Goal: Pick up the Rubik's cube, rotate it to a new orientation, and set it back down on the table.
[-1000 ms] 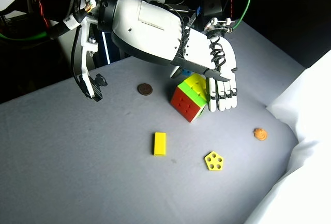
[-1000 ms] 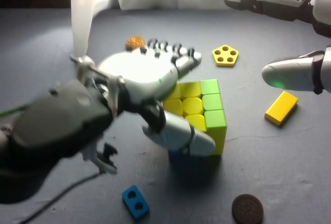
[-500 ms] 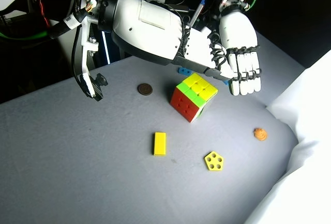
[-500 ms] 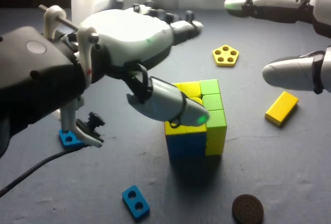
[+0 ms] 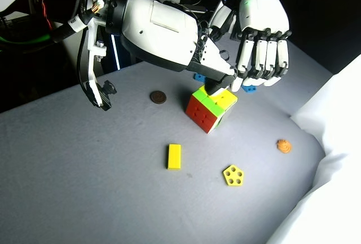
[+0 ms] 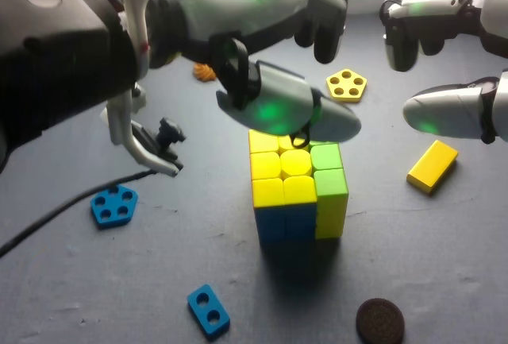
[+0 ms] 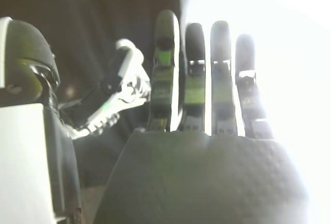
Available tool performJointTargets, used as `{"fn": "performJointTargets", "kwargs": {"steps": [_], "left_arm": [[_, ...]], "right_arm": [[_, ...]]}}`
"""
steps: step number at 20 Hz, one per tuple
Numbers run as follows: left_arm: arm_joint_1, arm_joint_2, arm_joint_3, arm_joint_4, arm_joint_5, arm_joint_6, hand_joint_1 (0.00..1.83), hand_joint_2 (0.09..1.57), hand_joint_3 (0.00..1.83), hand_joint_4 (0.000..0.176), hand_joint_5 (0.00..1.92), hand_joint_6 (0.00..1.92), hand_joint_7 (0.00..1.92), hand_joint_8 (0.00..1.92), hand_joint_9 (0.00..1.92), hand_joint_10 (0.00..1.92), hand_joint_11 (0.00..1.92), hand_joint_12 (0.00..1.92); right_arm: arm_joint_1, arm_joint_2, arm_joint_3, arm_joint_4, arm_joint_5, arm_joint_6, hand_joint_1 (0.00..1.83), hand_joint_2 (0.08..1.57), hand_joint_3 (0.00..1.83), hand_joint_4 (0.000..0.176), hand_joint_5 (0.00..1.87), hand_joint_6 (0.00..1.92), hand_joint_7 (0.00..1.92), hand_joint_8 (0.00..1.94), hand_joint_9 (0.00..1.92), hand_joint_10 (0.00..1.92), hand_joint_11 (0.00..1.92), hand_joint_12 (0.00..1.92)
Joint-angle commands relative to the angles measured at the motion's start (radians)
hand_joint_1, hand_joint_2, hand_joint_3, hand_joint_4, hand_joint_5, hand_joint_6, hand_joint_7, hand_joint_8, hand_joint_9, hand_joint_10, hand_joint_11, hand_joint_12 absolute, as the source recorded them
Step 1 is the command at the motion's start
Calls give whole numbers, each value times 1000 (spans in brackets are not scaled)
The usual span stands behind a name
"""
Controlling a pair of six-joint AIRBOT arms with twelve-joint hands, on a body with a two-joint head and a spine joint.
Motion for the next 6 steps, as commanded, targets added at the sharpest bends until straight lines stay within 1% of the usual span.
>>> {"fn": "performJointTargets", "kwargs": {"steps": [1,2,3,4,5,6], "left_arm": [[-18,10,-1,23,-29,-1,480,1053,2,0,482,994,316,1444,284,1472,104,1573],[-22,10,-2,23,-29,-1,475,1061,2,0,391,1161,272,1526,283,1527,125,1605],[-24,10,-4,23,-29,-1,470,1063,1,0,317,1309,244,1597,278,1578,139,1630],[-25,10,-4,23,-29,-1,471,1064,1,0,283,1377,217,1642,263,1618,144,1650],[-26,10,-4,26,-30,-1,456,1071,2,0,270,1378,224,1628,261,1602,145,1662],[-24,10,-3,32,-29,-1,475,1075,2,0,286,1337,226,1608,252,1595,121,1673]], "right_arm": [[17,6,-3,13,113,0,0,1300,0,0,356,1389,471,1527,330,1799,104,1921],[17,6,-3,13,113,0,0,1299,0,0,386,1454,496,1566,372,1812,130,1921],[17,6,-3,13,113,0,0,1300,0,0,389,1472,503,1590,392,1826,143,1921],[17,6,-3,13,113,0,0,1302,1,0,391,1502,509,1605,404,1833,152,1921],[17,6,-3,13,113,0,0,1303,1,0,390,1513,498,1623,401,1847,166,1921],[17,6,-3,13,113,-1,0,1304,1,0,396,1516,500,1628,399,1852,168,1921]]}}
